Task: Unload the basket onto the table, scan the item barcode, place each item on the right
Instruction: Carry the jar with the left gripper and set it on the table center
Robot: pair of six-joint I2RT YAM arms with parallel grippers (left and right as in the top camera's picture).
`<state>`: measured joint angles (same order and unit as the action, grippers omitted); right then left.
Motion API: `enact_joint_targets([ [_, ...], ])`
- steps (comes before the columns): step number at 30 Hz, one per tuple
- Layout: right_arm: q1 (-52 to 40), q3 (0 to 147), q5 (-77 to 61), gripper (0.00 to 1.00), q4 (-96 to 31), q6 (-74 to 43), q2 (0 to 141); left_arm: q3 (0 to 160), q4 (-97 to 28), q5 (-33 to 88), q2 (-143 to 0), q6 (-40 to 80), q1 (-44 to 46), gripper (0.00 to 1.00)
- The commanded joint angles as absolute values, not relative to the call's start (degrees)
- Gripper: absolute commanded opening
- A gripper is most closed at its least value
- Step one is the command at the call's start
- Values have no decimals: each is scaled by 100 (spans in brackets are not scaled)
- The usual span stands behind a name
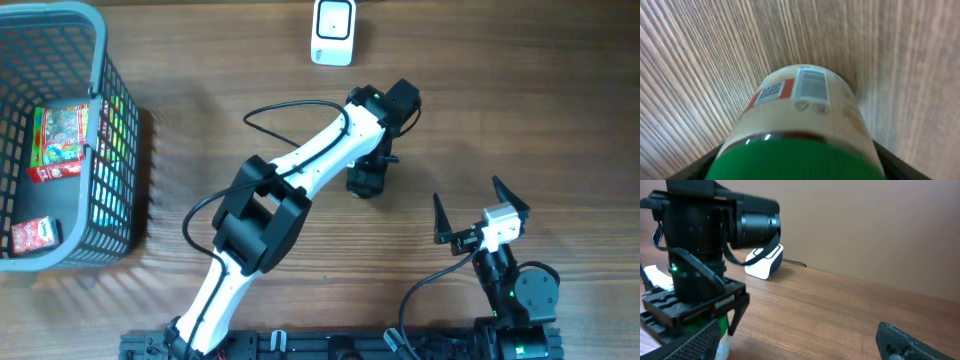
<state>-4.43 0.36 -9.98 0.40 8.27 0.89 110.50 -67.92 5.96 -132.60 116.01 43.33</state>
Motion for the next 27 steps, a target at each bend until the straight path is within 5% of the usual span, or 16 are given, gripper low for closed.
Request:
enact_joint_targets([
  [1,-467,30,-899,100,58,888,58,11124,-6733,803,-13371,12490,4285,88],
  [5,-467,30,-899,100,58,888,58,11203,-6440,1092,-13266,12250,4230,100],
  [20,-467,30,-899,100,58,888,58,11896,-6967,862,-11782,10523,4064,100],
  [27,-467,30,-899,100,58,888,58,11896,-8036,-1168,-10573,9039,4032,100],
])
